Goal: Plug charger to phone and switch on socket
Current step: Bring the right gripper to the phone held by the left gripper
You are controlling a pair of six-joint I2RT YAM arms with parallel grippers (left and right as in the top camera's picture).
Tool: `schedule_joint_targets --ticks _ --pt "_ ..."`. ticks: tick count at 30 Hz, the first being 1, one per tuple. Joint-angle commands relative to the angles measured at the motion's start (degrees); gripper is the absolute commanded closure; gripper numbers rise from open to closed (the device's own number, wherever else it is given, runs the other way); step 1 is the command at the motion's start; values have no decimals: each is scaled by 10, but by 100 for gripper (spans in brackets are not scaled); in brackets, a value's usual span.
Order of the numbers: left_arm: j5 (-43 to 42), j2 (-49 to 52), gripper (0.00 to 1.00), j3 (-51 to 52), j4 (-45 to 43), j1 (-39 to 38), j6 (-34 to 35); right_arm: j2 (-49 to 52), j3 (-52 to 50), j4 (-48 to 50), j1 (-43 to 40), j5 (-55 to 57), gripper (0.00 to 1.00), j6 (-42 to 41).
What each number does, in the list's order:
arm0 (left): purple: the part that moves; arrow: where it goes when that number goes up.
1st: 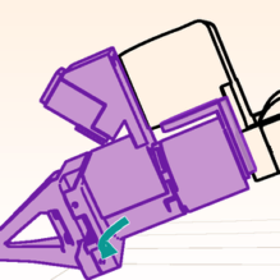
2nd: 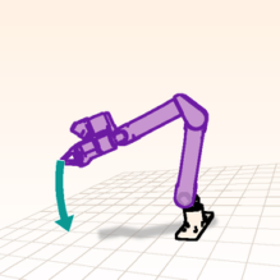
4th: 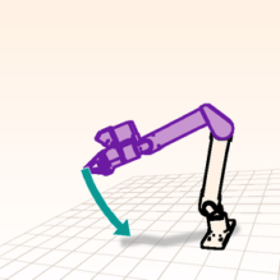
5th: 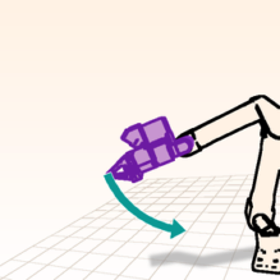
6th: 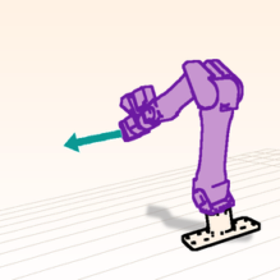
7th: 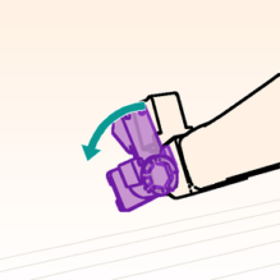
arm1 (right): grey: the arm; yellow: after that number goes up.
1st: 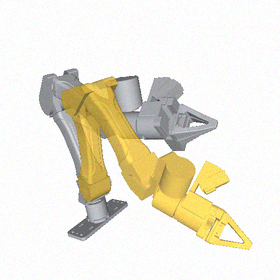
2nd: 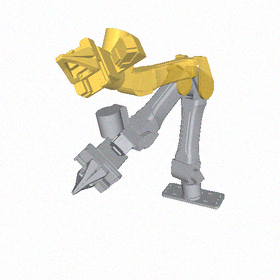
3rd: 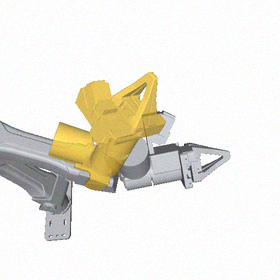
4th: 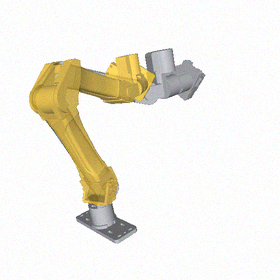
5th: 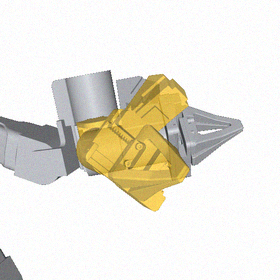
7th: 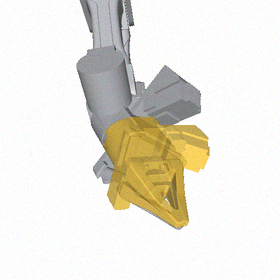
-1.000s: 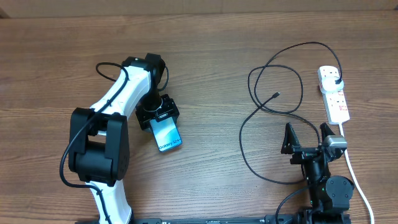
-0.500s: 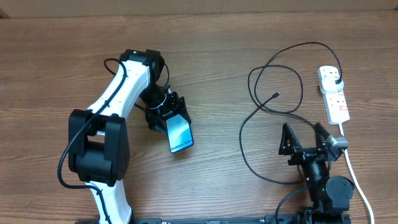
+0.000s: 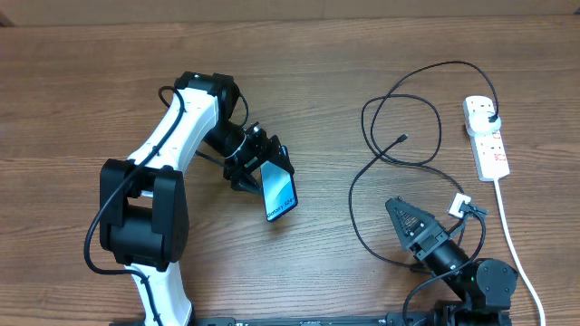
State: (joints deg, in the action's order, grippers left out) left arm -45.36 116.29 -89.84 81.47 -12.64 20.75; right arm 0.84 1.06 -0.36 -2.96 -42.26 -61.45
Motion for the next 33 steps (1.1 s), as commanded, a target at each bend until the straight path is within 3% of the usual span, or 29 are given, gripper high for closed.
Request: schedule_joint_targets --ticks 1,5,8,13,20,27,33 --pt "-45 3 39 -15 4 2 -15 -7 7 -2 0 -63 1 29" --pt "-45 3 39 -15 4 2 -15 -6 54 -48 0 -77 1 13" --pt "-45 3 39 -15 4 2 -15 4 99 -137 0 -57 1 16" --pt "-45 3 39 -15 3 2 -15 47 179 -249 0 -20 1 63" --pt "-45 3 40 -15 3 2 -15 150 268 -308 9 0 1 97" --pt "-47 3 40 -15 3 2 -15 302 375 -349 89 94 1 165" --pt "-47 3 39 -15 -3 2 -15 400 457 -408 233 252 1 155"
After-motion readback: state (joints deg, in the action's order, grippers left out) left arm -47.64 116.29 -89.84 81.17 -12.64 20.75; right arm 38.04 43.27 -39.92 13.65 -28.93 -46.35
